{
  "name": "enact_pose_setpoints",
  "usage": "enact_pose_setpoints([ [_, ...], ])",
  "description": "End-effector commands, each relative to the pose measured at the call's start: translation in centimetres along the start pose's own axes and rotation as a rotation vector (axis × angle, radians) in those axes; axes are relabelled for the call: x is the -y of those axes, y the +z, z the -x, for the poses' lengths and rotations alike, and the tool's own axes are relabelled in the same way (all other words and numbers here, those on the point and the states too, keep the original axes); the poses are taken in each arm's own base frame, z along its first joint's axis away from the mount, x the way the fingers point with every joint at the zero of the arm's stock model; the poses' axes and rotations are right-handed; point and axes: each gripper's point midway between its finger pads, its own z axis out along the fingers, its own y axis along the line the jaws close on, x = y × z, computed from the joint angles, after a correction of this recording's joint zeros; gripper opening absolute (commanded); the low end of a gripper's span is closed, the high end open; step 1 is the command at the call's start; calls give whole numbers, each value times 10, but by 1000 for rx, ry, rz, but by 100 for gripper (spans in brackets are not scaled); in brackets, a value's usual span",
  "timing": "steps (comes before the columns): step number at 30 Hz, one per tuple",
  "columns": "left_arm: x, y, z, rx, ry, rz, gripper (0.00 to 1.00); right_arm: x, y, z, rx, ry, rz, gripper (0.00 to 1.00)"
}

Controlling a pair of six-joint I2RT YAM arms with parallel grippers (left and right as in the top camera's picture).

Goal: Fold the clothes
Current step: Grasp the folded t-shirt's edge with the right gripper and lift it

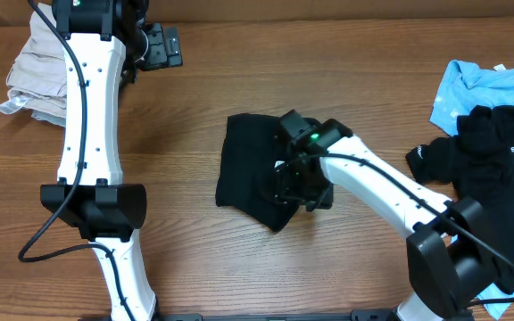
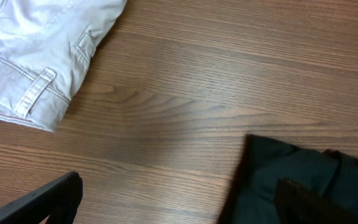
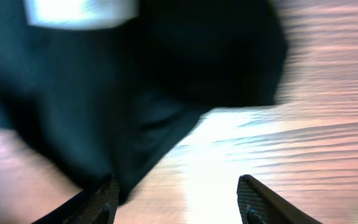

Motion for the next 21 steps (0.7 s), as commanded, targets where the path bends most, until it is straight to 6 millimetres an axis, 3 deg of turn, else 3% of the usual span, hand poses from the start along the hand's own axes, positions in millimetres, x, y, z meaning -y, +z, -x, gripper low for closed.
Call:
enact_pose_setpoints([
  [1,3,1,-4,-13,24,-2,100,29,9,3,27,51,-96,65],
  [3,3,3,-6,-21,25,0,100,34,17,2,20,63,-96,65],
  [6,3,8,-9,-37,26,3,100,25,12,8,48,8,-55,65],
  [15,-1,39,-25,-119,28,25,100,-41,-61,41,272,-151,236,66],
  [21,4,48,-24,-117,26,0,100,-65,-57,54,317,-215,292,64],
])
